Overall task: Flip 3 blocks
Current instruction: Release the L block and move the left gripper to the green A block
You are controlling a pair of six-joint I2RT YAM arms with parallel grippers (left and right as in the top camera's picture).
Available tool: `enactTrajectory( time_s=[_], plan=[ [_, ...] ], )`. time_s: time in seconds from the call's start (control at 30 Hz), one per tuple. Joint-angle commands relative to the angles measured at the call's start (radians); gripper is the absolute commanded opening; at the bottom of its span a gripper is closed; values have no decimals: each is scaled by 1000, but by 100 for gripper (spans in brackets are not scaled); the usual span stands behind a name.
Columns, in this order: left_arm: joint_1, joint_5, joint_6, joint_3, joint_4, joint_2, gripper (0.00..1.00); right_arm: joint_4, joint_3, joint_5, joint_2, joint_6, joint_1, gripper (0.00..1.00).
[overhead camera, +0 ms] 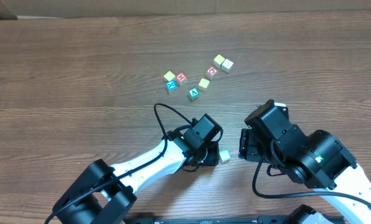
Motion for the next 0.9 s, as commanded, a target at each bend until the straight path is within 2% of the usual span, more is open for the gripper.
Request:
enactTrajectory(
  time_s=[0.0,0.17,0.27,0.47,0.6,0.73,0.87],
  plan=[
    [-2,13,4,-14,4,2,34,2,-3,-8,-7,7,1,73],
    [-2,13,4,-13,4,2,35,2,-3,-12,-7,8,1,73],
    [-1,9,7,-13,8,0,28,2,-3,-15,-7,7,1,73],
    [0,-25,59,-7,3,-85,29,3,-3,-15,-6,7,1,74],
    [0,-87,66,-7,-19,-175,47,6,-3,-14,-6,7,1,75],
    [6,-155,82,-7,-33,-214,61,9,-3,-15,-6,6,1,77],
    [72,-174,175,-2,-13,-207,66,13,-3,-15,-6,3,1,76]
  ],
)
